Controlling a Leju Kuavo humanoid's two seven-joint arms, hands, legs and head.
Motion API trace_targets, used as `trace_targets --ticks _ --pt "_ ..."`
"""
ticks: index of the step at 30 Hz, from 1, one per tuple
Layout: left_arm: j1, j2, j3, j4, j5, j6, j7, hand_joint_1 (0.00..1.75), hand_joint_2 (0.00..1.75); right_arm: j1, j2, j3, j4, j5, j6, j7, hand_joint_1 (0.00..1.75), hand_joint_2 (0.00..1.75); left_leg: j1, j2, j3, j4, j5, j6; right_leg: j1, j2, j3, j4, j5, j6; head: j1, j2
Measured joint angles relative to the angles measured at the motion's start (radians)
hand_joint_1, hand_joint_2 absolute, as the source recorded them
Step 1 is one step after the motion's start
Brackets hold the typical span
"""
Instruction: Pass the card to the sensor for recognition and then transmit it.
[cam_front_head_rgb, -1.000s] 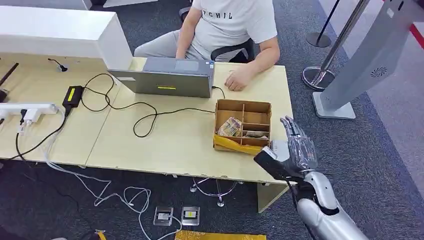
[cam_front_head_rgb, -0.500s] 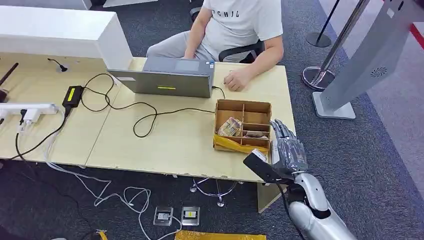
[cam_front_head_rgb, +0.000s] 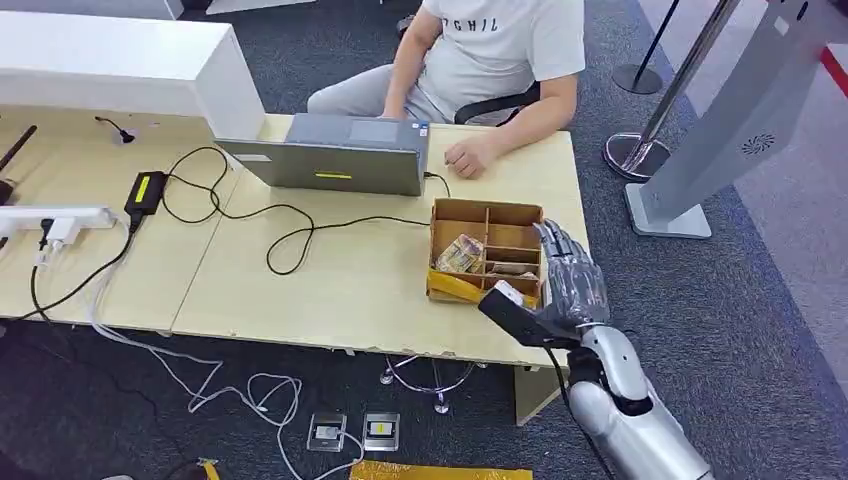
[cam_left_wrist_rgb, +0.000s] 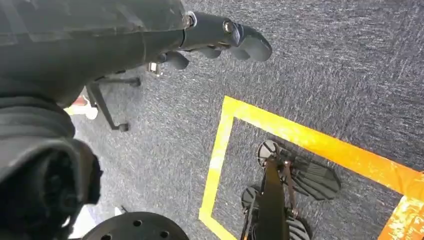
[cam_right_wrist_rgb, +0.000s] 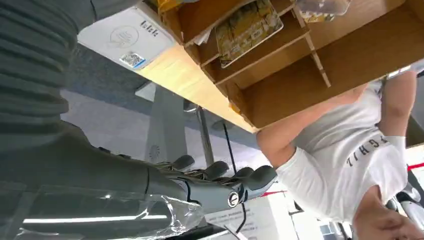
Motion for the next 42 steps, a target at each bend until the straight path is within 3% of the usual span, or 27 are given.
trace_targets --ticks 30,42 --pt "-0.029 0.001 -0.031 0.0 -0.01 -0.001 0.016 0.0 0.0 -0.123 0.12 0.002 0.283 0.042 -0.047 -0.073 0.0 1.75 0.0 0.0 0.0 0.0 0.0 0.0 0.0 0.0 0.0 0.0 0.0 0.0 0.0 0.0" --pt "-0.032 0.001 -0.045 0.0 -0.012 0.0 0.02 0.0 0.0 -0.141 0.139 0.002 0.34 0.038 -0.062 -0.082 0.0 1.75 0.0 0.0 0.0 0.0 0.0 0.0 0.0 0.0 0.0 0.0 0.0 0.0 0.0 0.0"
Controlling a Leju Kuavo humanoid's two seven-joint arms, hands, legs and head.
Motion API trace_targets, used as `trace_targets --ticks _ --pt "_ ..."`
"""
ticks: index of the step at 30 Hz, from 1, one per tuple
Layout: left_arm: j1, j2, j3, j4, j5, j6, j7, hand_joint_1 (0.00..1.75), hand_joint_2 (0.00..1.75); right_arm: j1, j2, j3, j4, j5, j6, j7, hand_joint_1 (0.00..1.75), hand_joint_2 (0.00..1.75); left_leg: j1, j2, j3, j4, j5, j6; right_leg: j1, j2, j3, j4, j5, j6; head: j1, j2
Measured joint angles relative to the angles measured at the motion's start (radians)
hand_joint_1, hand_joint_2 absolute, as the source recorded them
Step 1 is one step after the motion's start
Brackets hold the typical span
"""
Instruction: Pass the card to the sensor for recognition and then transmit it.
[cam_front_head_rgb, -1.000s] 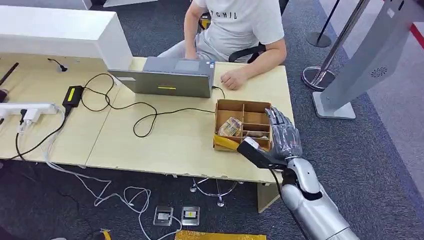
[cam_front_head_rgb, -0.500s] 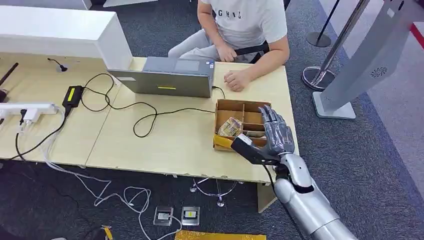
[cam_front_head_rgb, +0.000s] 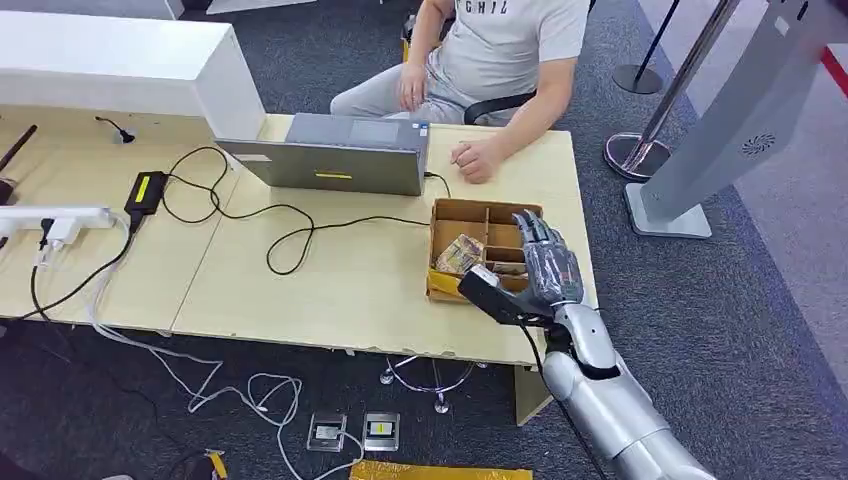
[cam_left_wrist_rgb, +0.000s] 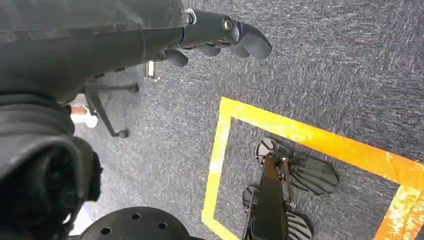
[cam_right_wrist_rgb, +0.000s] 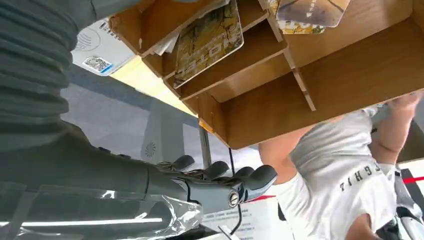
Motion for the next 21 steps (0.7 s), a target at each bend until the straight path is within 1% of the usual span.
trace_targets --ticks 7,12,21 --pt "-0.009 0.0 -0.002 0.0 -0.005 -0.001 0.009 0.0 0.0 -0.011 0.0 0.0 0.036 -0.008 -0.004 -0.001 0.0 1.75 0.0 0.0 0.0 0.0 0.0 0.0 0.0 0.0 0.0 0.0 0.0 0.0 0.0 0.0" --pt "-0.014 0.0 -0.002 0.0 -0.004 0.0 0.009 0.0 0.0 -0.03 0.0 0.0 0.068 -0.01 -0.026 -0.005 0.0 1.75 0.0 0.0 0.0 0.0 0.0 0.0 0.0 0.0 0.0 0.0 0.0 0.0 0.0 0.0" --pt "-0.02 0.001 -0.002 0.0 -0.005 0.0 0.009 0.0 0.0 -0.047 0.0 0.0 0.098 -0.014 -0.026 -0.01 0.0 1.75 0.0 0.0 0.0 0.0 0.0 0.0 0.0 0.0 0.0 0.0 0.0 0.0 0.0 0.0"
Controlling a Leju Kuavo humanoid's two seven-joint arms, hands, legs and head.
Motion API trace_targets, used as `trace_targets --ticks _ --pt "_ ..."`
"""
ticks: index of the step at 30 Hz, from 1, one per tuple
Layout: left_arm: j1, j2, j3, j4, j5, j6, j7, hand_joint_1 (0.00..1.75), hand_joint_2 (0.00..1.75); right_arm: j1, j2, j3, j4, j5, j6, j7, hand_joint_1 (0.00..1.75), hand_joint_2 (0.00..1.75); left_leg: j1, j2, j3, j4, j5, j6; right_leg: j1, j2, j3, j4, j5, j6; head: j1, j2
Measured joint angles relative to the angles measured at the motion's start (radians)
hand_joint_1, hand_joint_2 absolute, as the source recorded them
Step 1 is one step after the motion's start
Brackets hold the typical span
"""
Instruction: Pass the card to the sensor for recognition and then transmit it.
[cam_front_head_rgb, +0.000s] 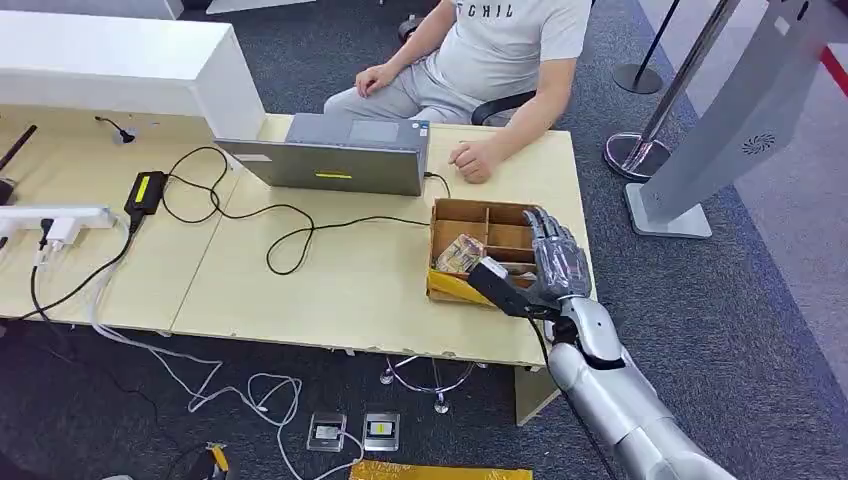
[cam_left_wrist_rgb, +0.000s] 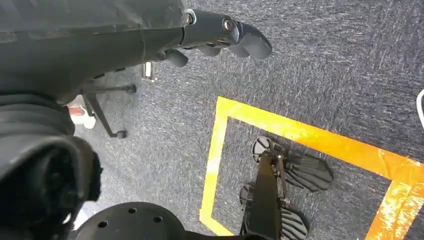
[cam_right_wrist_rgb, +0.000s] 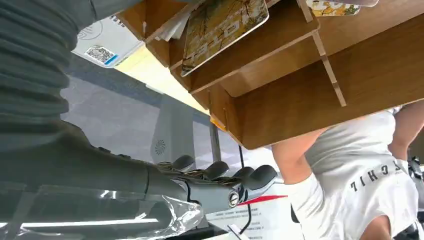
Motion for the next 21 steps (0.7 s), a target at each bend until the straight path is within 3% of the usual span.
trace_targets --ticks 21 --pt "-0.002 0.002 0.0 0.0 0.006 0.003 0.004 0.0 0.0 -0.01 0.017 0.001 0.059 -0.005 0.008 -0.019 0.0 1.75 0.0 0.0 0.0 0.0 0.0 0.0 0.0 0.0 0.0 0.0 0.0 0.0 0.0 0.0"
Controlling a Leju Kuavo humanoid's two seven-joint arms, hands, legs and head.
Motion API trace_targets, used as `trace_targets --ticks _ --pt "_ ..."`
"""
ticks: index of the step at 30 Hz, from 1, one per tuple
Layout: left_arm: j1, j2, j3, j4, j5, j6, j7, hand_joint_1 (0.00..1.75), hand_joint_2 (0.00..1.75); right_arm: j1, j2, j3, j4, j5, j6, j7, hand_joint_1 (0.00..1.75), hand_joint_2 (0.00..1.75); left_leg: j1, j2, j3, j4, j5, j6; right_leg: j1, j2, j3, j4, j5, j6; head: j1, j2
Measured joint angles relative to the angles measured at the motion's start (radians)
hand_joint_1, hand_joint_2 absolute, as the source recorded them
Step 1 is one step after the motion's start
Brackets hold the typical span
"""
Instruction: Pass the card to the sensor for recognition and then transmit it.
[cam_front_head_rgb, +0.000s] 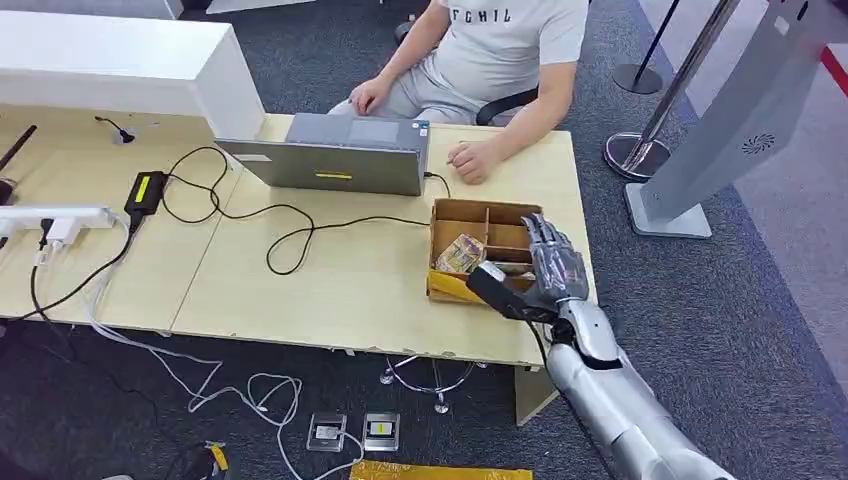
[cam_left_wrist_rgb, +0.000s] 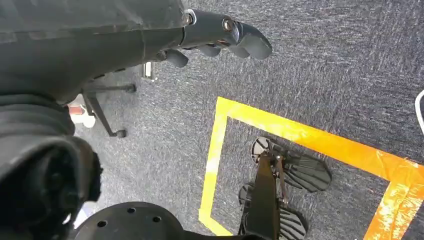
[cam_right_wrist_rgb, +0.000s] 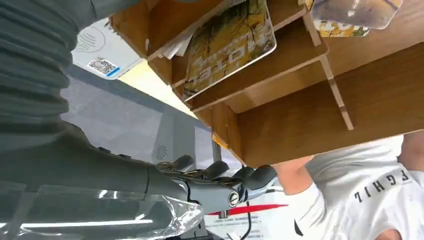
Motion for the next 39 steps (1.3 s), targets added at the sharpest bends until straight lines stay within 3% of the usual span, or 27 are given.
trace_targets --ticks 21,22,39 --pt "0.0 0.0 0.0 0.0 0.004 0.0 0.0 0.0 0.0 -0.018 0.009 0.004 0.035 -0.001 0.004 -0.009 0.02 1.75 0.0 0.0 0.0 0.0 0.0 0.0 0.0 0.0 0.0 0.0 0.0 0.0 0.0 0.0" --pt "0.0 0.001 0.0 0.0 0.004 0.0 0.0 0.0 0.0 -0.019 0.009 0.004 0.036 -0.001 0.005 -0.009 1.75 1.75 0.0 0.0 0.0 0.0 0.0 0.0 0.0 0.0 0.0 0.0 0.0 0.0 0.0 0.0" --pt "0.001 0.006 0.0 0.0 0.018 0.004 -0.002 0.0 0.0 -0.027 0.009 0.005 0.043 0.003 0.029 -0.003 1.75 1.75 0.0 0.0 0.0 0.0 0.0 0.0 0.0 0.0 0.0 0.0 0.0 0.0 0.0 0.0"
